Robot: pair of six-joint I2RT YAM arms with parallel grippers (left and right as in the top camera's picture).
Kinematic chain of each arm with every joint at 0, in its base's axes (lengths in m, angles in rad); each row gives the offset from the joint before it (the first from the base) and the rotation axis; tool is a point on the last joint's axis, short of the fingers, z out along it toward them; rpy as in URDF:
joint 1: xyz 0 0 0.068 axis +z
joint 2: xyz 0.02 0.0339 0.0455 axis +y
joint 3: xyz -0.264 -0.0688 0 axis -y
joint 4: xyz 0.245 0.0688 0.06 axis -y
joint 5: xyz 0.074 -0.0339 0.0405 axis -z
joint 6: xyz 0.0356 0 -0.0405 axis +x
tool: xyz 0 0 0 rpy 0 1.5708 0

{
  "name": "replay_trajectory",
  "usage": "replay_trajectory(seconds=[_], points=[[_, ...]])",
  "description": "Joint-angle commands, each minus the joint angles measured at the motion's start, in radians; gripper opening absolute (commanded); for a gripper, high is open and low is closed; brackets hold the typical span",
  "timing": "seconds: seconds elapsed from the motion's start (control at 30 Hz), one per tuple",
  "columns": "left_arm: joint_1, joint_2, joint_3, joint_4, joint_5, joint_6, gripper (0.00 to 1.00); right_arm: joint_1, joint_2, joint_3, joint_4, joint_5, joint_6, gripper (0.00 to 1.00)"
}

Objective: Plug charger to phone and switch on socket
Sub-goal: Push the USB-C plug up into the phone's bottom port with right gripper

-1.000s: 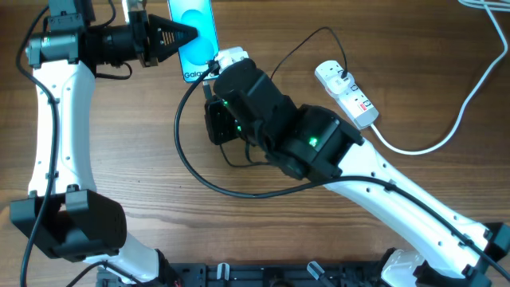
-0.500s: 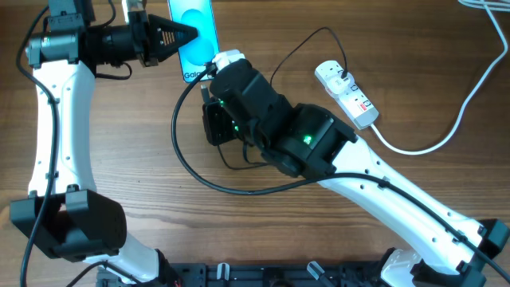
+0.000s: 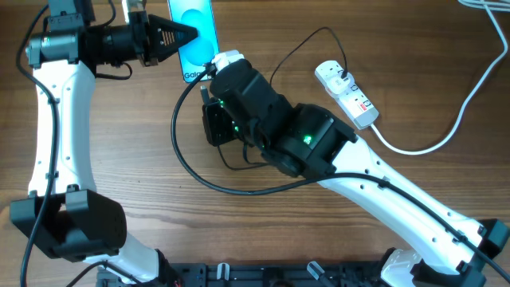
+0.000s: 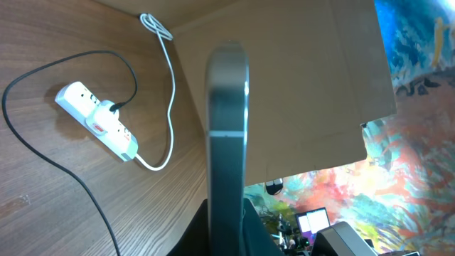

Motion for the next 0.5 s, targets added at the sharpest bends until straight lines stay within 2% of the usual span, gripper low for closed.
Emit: replay_trajectory(seconds=[0.0, 0.47], points=[[0.001, -0.005, 0.01, 0.006, 0.02, 0.021, 0.04, -0.003, -0.008, 0.003, -0.002, 0.022, -0.019, 0.05], [0.001, -0.005, 0.01, 0.005, 0.021, 0.021, 0.04, -0.003, -0.008, 0.003, 0.022, 0.048, -0.019, 0.05]])
